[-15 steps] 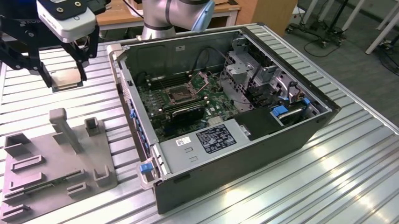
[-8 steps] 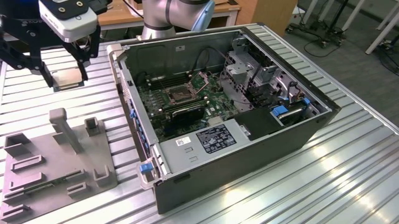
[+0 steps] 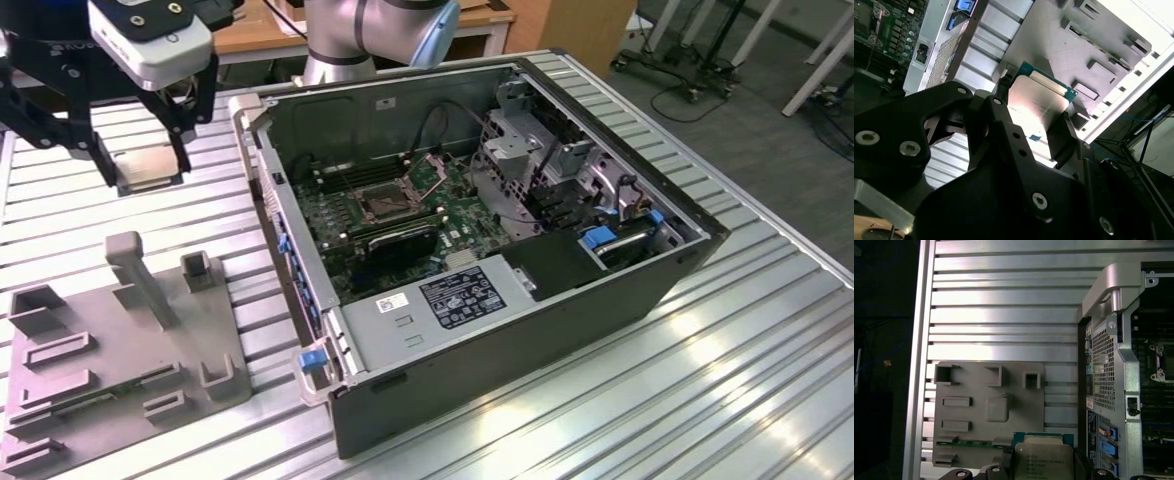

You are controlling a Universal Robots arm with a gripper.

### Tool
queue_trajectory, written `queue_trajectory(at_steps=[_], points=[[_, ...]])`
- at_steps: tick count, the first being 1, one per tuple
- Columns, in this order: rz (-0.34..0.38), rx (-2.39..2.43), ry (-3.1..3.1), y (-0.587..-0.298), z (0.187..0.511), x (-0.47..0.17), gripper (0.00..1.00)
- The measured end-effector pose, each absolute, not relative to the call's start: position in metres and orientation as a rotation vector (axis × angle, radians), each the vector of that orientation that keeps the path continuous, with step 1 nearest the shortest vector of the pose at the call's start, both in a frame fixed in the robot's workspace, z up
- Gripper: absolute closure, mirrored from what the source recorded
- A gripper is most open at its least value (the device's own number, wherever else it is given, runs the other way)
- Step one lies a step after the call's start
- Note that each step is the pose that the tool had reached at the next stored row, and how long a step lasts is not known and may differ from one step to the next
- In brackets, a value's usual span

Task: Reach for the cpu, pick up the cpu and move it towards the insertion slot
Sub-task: 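Pick up the cpu and move it towards the insertion slot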

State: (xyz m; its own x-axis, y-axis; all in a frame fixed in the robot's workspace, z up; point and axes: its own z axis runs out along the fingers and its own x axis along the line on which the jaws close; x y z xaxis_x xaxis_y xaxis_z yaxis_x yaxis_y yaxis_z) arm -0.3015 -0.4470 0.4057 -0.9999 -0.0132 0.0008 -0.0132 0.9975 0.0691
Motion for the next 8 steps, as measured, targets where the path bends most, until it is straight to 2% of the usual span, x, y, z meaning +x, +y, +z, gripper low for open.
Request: queue_trajectory(at_steps=[8], points=[[-0.109,0.021,-3.138,-0.4470,0.4057,-0.2994,0.45]])
